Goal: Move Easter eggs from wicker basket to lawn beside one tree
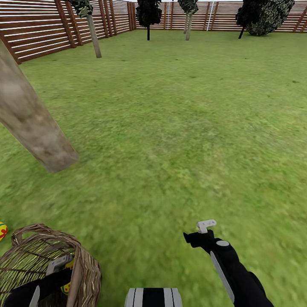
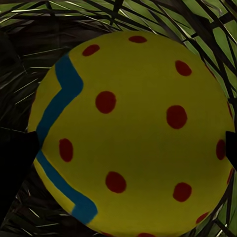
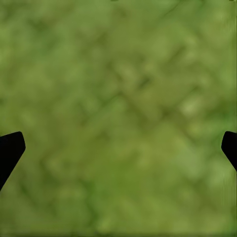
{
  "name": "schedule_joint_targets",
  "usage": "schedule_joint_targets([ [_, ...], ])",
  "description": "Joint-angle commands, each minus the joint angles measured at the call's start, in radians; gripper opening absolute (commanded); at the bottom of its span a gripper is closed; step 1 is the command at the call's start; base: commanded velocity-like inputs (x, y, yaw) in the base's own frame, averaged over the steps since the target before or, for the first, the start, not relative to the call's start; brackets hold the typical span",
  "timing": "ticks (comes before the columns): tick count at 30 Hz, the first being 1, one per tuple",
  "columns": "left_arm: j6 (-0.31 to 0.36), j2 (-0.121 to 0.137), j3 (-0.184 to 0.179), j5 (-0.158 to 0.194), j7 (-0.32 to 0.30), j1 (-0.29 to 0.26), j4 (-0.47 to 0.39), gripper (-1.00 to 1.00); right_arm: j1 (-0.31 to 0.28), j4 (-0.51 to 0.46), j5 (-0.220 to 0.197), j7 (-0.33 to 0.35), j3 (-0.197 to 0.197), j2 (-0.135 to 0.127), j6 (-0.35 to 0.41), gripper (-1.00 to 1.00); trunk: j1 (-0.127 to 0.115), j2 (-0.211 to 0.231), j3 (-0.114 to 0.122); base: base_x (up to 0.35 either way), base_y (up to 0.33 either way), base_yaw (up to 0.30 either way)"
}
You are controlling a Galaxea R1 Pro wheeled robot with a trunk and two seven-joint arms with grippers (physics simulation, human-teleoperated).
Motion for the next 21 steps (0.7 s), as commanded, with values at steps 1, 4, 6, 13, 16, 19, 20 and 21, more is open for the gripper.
schedule_joint_targets([
  [1, 0.004, -0.001, 0.004, -0.017, -0.008, 0.000, 0.000, -1.00, 0.000, -0.001, -0.002, 0.004, 0.000, -0.003, 0.002, 1.00, 0.000, 0.000, -0.001, 0.000, 0.000, 0.000],
  [4, 0.003, -0.001, 0.004, -0.018, -0.008, 0.000, 0.000, -1.00, 0.000, 0.002, -0.007, 0.008, -0.003, -0.008, -0.004, 1.00, 0.000, 0.000, -0.001, 0.000, 0.000, 0.000],
  [6, 0.004, -0.001, 0.004, -0.018, -0.008, 0.000, 0.000, -1.00, 0.000, 0.005, -0.004, 0.010, -0.003, -0.008, -0.004, 1.00, 0.000, 0.000, -0.001, 0.000, 0.000, 0.000],
  [13, 0.003, -0.002, 0.004, -0.017, -0.009, 0.000, -0.001, -1.00, 0.000, 0.009, 0.000, 0.004, -0.001, -0.007, -0.001, 1.00, 0.000, 0.000, -0.001, 0.000, 0.000, 0.000],
  [16, 0.002, -0.002, 0.004, -0.019, -0.006, 0.000, -0.002, -1.00, 0.000, 0.009, 0.000, 0.004, 0.001, -0.005, 0.000, 1.00, -0.001, 0.000, 0.011, 0.000, 0.000, 0.000],
  [19, 0.002, -0.002, 0.004, -0.019, -0.005, 0.000, -0.002, -1.00, 0.000, 0.009, 0.000, 0.003, 0.001, -0.004, 0.001, 1.00, -0.003, 0.001, 0.022, 0.000, 0.000, 0.000],
  [20, 0.002, -0.002, 0.004, -0.019, -0.005, 0.000, -0.001, -1.00, 0.000, 0.009, 0.000, 0.003, 0.001, -0.003, 0.001, 1.00, -0.003, 0.001, 0.026, 0.000, 0.000, 0.000],
  [21, 0.003, -0.002, 0.004, -0.019, -0.006, 0.000, -0.002, -1.00, 0.000, 0.009, 0.000, 0.003, 0.002, -0.002, 0.001, 1.00, -0.004, 0.002, 0.030, 0.000, 0.000, 0.000],
])
